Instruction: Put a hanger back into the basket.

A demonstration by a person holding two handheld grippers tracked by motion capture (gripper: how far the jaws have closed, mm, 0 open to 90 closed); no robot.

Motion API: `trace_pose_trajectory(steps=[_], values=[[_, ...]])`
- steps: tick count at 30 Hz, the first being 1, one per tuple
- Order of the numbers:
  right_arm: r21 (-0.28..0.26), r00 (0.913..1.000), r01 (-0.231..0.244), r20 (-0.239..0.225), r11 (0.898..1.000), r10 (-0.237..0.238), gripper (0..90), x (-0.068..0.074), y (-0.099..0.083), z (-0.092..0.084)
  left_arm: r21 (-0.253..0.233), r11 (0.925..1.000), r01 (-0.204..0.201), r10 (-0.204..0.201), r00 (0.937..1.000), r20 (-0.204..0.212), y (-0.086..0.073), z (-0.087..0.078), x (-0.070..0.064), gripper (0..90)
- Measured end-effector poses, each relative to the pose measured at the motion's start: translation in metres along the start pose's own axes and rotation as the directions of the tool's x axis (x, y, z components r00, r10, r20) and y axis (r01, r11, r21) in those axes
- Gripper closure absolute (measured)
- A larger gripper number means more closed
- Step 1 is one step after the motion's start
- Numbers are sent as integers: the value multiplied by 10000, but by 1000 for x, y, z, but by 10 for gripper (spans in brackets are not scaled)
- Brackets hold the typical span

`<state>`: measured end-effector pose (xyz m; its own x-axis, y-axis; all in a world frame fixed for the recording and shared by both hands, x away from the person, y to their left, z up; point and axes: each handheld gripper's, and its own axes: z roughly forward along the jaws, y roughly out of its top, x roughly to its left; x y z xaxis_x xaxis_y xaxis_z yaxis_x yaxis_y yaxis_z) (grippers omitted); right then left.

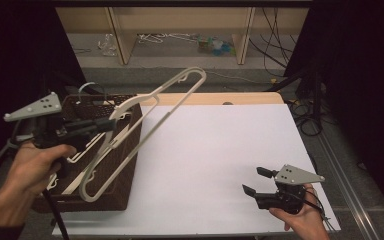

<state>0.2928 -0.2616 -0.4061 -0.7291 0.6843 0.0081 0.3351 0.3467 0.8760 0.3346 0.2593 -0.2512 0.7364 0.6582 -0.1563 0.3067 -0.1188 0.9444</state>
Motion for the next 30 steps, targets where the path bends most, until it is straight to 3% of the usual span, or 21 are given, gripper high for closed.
trace_pose_trajectory(steps=[2,5,9,13,17,20,25,27,28,30], values=[[-6,10000,46,19,10000,-46,278,0,-1,0,-117,9998,133,-137,9994,-325,1,-7,11,860],[41,10000,49,44,10000,-49,278,-1,-2,-1,-2,10000,-78,78,9964,-840,0,-14,28,860],[91,10000,10,-4,10000,-10,275,-1,-3,0,350,9992,-201,254,9869,-1593,-10,-19,50,860],[106,10000,-1,17,9999,1,274,-1,-4,0,592,9982,-104,224,9783,-2058,-23,-20,69,860],[238,10000,23,53,9997,-25,274,-1,-4,-1,792,9967,-200,382,9711,-2356,-33,-25,88,860],[135,10000,-21,17,9999,21,274,-1,-5,0,703,9975,-17,200,9652,-2608,-39,-30,100,860],[211,10000,-32,-89,9998,34,273,-1,-6,1,864,9955,-392,617,9591,-2763,-47,-35,114,859],[217,10000,26,-78,9998,-24,272,0,-6,1,939,9944,-478,725,9572,-2803,-51,-36,118,859],[222,10000,26,-87,9997,-24,271,0,-7,1,973,9945,-394,650,9590,-2758,-53,-36,120,859],[226,9999,70,-88,9997,-68,271,0,-7,2,1000,9930,-633,878,9606,-2637,-57,-36,123,859]])
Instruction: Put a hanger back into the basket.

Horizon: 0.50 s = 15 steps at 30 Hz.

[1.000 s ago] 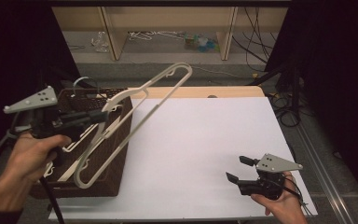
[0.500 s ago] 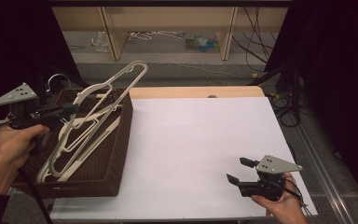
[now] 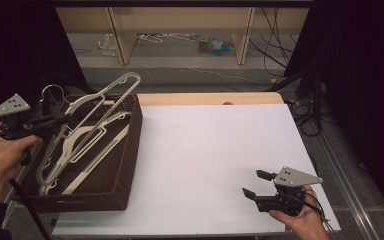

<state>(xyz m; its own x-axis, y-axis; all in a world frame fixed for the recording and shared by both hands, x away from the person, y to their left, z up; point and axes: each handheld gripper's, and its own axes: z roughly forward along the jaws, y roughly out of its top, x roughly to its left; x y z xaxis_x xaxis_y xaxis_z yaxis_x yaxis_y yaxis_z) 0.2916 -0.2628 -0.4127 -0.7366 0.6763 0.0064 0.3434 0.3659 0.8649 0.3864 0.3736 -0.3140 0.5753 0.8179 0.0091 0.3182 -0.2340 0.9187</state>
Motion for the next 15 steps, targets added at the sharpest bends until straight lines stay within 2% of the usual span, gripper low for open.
trace_pose_trajectory(steps=[2,3,5,9,15], values=[[2,10000,-28,-24,10000,28,271,0,0,0,-75,9997,-230,230,9997,98,-4,1,2,859],[7,10000,-29,-25,10000,29,270,0,0,0,-84,9997,-220,221,9997,119,-6,2,3,859],[25,10000,-38,-44,10000,38,270,0,0,0,39,10000,-54,54,10000,0,-9,2,5,859],[61,9999,-7,-107,10000,8,270,0,0,0,455,9990,38,-32,9999,-141,-16,4,10,859],[66,10000,-29,-94,10000,30,268,0,-1,1,583,9977,348,-344,9994,-86,-31,6,14,859]])
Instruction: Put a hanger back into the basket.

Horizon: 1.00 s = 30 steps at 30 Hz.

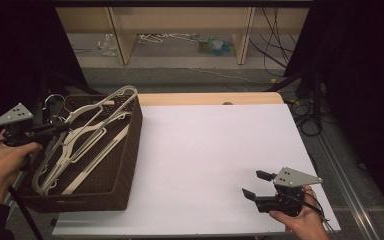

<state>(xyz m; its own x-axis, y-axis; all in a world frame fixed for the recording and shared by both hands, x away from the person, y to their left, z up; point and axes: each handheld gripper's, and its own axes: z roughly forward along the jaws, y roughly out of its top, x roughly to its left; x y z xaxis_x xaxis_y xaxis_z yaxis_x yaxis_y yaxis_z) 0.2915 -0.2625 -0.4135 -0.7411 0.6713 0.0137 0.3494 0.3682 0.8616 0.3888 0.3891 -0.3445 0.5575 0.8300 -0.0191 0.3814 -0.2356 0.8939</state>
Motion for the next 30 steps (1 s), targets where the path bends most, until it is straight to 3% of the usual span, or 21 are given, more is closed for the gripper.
trace_pose_trajectory(steps=[10,21,27,30], values=[[32,10000,-15,-25,10000,15,268,0,0,1,353,9975,607,-603,9981,-128,-13,1,9,859],[48,10000,43,-52,10000,-43,267,0,-1,2,1174,9880,1006,-1021,9948,63,-33,23,8,858],[230,10000,45,-67,9997,-43,267,1,-1,2,1201,9805,1555,-1526,9877,-331,-40,32,10,851],[149,9999,20,-124,9999,-18,266,0,-2,2,1225,9760,1799,-1698,9815,-890,-41,32,12,840]])
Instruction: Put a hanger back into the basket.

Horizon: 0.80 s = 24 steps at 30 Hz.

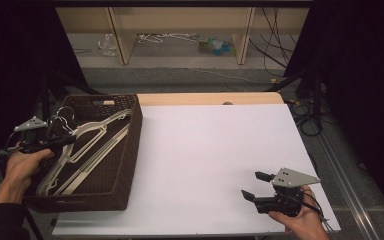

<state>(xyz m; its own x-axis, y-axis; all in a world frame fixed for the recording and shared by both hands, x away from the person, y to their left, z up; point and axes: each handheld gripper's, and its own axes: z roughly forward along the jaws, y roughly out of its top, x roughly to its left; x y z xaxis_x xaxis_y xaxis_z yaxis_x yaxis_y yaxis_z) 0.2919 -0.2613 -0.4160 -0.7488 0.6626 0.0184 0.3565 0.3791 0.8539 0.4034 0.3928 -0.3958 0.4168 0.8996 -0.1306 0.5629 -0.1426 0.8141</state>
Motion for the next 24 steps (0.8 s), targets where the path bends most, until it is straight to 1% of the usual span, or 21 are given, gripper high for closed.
trace_pose_trajectory(steps=[1,2,6,7,8,9,10,11,12,13,14,15,17,19,20,21,24], values=[[7,10000,37,25,10000,-37,266,0,0,0,63,10000,15,-14,9999,-101,0,0,1,836],[37,10000,8,7,10000,-8,266,0,0,0,116,9999,51,-47,9994,-355,0,1,1,831],[53,10000,-23,-49,10000,23,266,1,0,0,583,9982,138,-72,9938,-1113,-2,2,5,801],[59,10000,-13,-56,10000,13,266,1,0,0,819,9966,51,51,9924,-1230,-3,1,7,778],[70,10000,-4,-61,10000,4,266,1,0,1,669,9971,352,-255,9898,-1404,-5,3,7,750],[69,10000,35,-60,10000,-35,266,1,0,1,676,9966,469,-366,9885,-1465,-6,3,9,745],[47,10000,73,-43,10000,-73,266,0,0,1,770,9960,462,-343,9881,-1502,-7,2,10,742],[47,10000,86,-31,10000,-86,266,0,-1,1,648,9961,603,-489,9851,-1648,-8,2,9,732],[46,10000,65,-44,10000,-65,266,0,-1,1,981,9943,423,-231,9818,-1885,-8,0,11,716],[75,10000,52,-47,10000,-52,266,0,-1,1,1072,9936,360,-124,9769,-2132,-8,-1,11,681],[80,10000,41,-50,10000,-41,266,0,-1,1,826,9954,483,-289,9748,-2211,-9,1,10,673],[85,10000,35,-52,10000,-34,266,0,-1,1,1132,9930,326,-75,9765,-2154,-9,-2,12,661],[71,10000,55,-56,10000,-55,266,1,-1,1,1002,9943,370,-133,9737,-2275,-9,-4,11,630],[40,10000,48,-48,10000,-48,266,1,0,1,937,9953,251,-39,9756,-2196,-8,-7,9,618],[67,10000,27,-36,10000,-27,265,1,0,1,782,9966,258,-81,9759,-2180,-7,-7,7,603],[62,10000,23,-27,10000,-23,264,1,0,1,368,9983,454,-364,9756,-2164,-7,-6,2,586],[41,10000,55,-15,10000,-55,262,0,-1,1,28,9995,305,-295,9826,-1833,-4,-8,-10,538]])
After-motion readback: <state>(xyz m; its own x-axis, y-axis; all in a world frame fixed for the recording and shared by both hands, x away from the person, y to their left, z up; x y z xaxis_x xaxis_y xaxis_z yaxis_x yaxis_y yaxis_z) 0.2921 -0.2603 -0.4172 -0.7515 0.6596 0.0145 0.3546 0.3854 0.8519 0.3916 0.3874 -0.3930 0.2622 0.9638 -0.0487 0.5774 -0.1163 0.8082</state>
